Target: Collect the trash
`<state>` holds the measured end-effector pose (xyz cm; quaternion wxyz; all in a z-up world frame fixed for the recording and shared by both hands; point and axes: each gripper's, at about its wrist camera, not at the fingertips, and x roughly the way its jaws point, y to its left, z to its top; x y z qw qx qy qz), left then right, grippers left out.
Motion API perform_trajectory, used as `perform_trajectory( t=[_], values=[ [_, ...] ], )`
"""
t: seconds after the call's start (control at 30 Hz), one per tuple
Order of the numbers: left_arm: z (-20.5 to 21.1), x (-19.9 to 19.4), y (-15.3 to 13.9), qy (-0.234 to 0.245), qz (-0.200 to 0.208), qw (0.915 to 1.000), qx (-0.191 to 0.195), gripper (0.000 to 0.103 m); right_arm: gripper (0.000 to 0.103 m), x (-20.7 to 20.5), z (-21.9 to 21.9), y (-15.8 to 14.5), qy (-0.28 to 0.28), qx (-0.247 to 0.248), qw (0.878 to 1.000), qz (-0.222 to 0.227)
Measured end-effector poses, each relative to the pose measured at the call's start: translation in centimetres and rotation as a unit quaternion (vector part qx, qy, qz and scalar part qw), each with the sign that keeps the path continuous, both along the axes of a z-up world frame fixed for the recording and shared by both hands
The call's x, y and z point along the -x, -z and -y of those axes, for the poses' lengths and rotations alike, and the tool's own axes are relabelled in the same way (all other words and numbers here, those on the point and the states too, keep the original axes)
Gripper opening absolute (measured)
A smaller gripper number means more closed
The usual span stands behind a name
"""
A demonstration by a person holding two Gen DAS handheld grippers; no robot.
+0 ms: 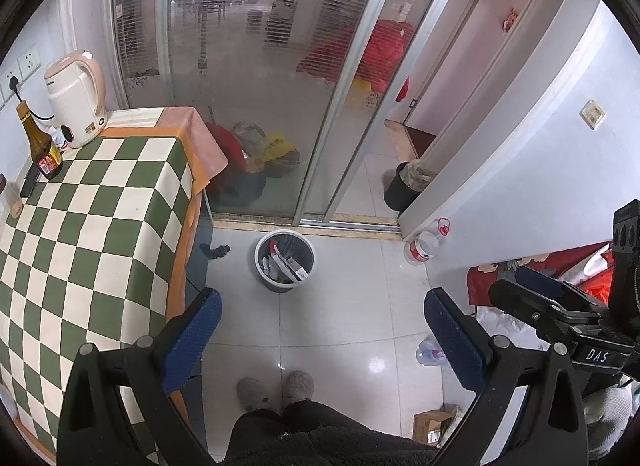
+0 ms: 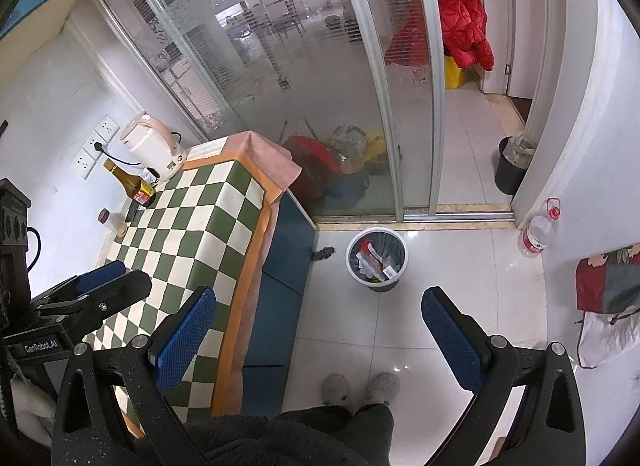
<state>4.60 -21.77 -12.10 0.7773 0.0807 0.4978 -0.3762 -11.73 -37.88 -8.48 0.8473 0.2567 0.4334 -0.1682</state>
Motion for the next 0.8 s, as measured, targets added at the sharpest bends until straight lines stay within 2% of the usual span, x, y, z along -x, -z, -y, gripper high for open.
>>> perform_trajectory(
  t=[0.8],
  values=[
    [0.78,0.19,0.17,0.004,-0.003,1.0,-0.007,0.103,0.103,0.08,0.47,0.2,0.001,-0.009,1.0,-0.003]
  ],
)
